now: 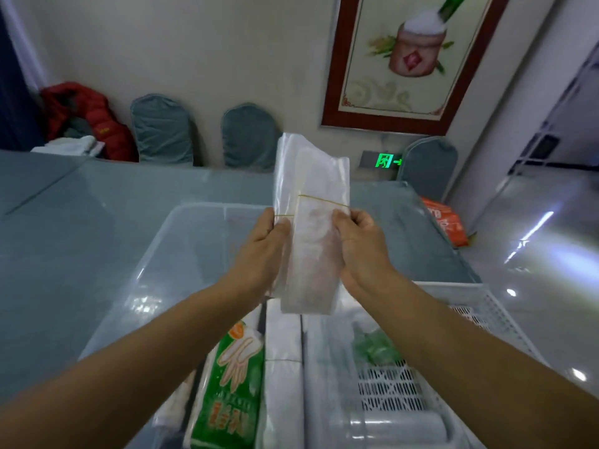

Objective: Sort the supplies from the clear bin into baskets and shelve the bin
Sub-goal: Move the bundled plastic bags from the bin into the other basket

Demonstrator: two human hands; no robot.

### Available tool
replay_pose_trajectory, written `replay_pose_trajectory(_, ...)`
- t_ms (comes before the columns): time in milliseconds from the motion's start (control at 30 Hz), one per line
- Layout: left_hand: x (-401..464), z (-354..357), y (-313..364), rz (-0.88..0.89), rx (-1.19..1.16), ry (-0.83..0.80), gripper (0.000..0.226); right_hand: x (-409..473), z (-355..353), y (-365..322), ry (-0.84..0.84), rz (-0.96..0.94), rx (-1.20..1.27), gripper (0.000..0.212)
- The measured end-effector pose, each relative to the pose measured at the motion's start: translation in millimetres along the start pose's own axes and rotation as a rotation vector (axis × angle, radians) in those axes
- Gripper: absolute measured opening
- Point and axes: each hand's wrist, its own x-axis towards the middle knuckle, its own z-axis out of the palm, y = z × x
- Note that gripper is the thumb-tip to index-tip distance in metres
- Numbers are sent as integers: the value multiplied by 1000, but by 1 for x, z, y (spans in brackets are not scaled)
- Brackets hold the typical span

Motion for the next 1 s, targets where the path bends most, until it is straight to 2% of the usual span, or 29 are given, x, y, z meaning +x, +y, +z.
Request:
replay_pose_trajectory(100,2,47,1,5,-19,-64,21,11,-38,-7,88,-15,-14,7)
replay_pose_trajectory(167,6,85,3,-37,-56,-140,16,22,-69,-13,138,10,5,8)
replay_pose_trajectory(267,18,149,2,-121,10,-195,38,42,-123,-24,179,36,-4,5)
replay_pose_trajectory(333,27,193,1,-184,3,-195,39,57,-165,-34,155,76,16,5)
replay_pose_trajectory(433,36,257,-7,-285,-78,-227,35,76,-232,-41,83,189,77,20)
replay_pose_trajectory(500,39,297,-20,-336,-98,-265,30,83,-275,-41,11,243,101,21)
replay_pose_trajectory(567,38,332,-38,-370,-63,-378,31,85,-313,-35,-23,281,83,16)
replay_pose_trajectory(667,32,365,-75,-360,114,-557,20,87,-360,-21,78,309,10,18)
replay_pose_trajectory(767,25,371,-124,-243,619,-619,30,87,-400,-3,137,380,-103,28)
replay_pose_trajectory(867,4,369,-168,20,1136,-890,43,86,-433,18,203,446,-259,25)
replay_pose_trajectory(933,-12,373,-189,281,1272,-1148,54,84,-448,32,225,482,-325,28)
replay_pose_trajectory(1000,-21,381,-197,534,1319,-1299,53,80,-458,46,222,505,-379,29)
